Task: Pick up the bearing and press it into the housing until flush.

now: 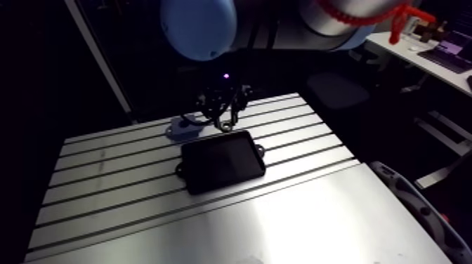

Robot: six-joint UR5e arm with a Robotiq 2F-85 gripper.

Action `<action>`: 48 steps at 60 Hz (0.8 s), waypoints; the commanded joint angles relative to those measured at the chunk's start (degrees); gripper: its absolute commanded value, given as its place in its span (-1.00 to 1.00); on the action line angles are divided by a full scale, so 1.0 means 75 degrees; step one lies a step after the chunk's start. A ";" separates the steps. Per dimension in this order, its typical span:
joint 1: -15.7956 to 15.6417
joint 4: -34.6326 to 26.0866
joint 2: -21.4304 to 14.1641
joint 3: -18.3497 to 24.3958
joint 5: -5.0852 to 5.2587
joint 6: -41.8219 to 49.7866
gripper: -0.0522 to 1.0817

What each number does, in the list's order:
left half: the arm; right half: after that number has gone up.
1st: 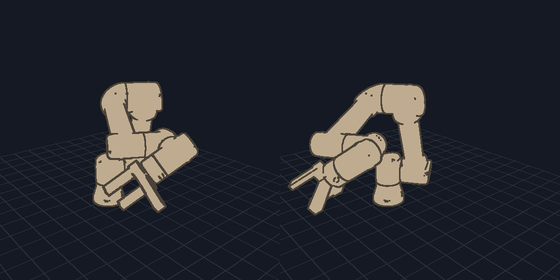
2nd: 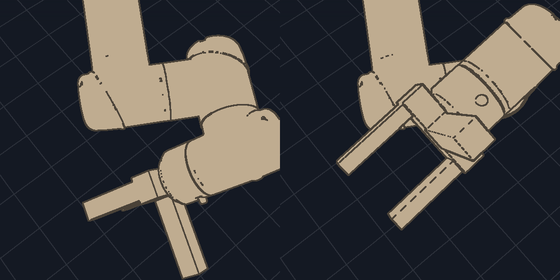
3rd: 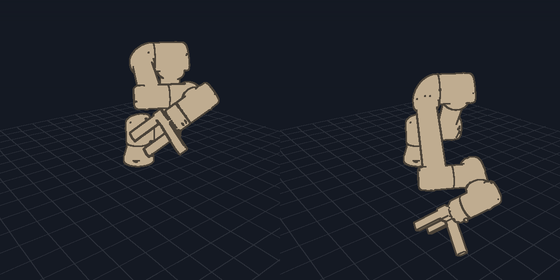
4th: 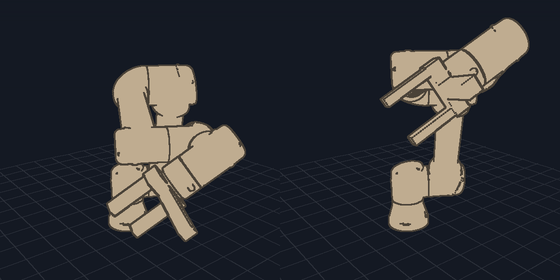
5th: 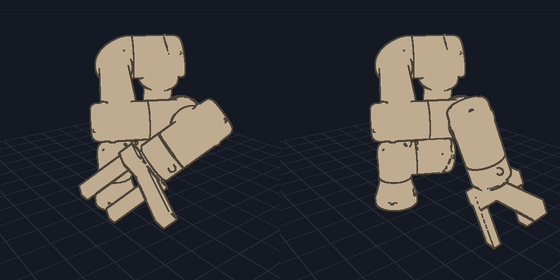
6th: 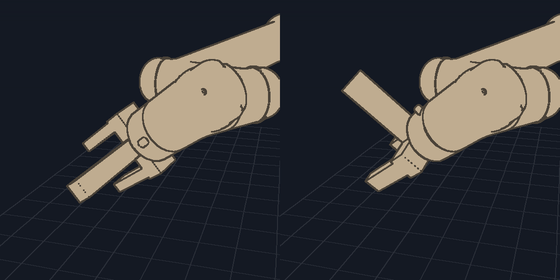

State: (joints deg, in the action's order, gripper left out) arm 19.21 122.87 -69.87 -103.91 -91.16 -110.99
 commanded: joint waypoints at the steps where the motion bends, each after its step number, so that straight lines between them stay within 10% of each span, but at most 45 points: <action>1: -0.0383 -0.0357 0.0016 0.0588 0.0008 0.0216 0.30; 48: -0.1266 -0.0986 0.1344 0.2341 -0.0013 0.0650 0.44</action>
State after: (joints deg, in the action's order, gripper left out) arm 11.04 117.32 -62.45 -89.54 -91.16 -107.00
